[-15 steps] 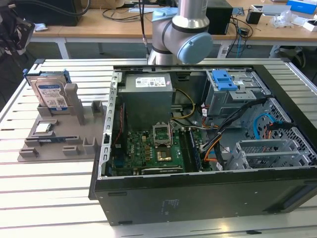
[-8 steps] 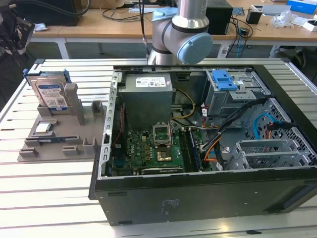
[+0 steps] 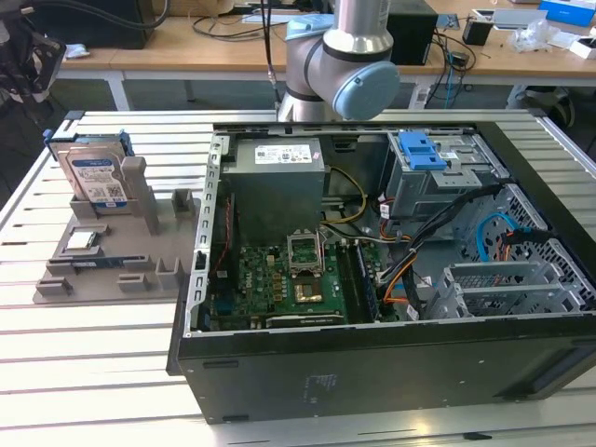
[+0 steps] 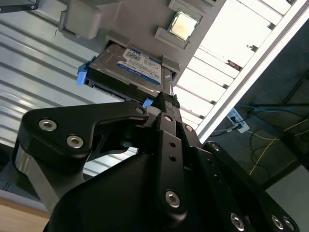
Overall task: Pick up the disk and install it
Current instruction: 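Pick up the disk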
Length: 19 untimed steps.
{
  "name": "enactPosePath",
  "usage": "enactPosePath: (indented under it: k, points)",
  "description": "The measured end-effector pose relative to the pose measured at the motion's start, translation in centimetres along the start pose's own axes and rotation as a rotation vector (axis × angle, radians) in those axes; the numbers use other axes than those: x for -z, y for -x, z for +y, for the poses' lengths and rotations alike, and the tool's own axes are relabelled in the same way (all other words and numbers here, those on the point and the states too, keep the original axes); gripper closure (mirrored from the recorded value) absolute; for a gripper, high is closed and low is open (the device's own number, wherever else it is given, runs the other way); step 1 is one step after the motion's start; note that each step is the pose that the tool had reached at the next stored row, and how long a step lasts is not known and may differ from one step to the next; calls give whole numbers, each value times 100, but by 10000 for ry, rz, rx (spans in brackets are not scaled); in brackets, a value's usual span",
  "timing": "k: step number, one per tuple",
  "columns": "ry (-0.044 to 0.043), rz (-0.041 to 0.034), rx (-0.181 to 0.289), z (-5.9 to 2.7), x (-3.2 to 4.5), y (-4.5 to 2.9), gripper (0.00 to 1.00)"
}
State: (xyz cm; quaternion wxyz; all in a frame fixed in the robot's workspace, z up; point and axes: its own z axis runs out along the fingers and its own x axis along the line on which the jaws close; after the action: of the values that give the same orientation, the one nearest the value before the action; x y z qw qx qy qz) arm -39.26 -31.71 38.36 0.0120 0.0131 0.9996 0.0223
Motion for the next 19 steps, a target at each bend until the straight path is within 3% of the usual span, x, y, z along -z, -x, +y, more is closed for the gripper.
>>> enactPosePath:
  k: [2, 7, 19]
  points:
    - [11, 22, 477, 0, 1, 0, 90]
    - [57, 112, 2469, 0, 1, 1, 90]
    - [122, 236, 5256, 0, 0, 0, 90]
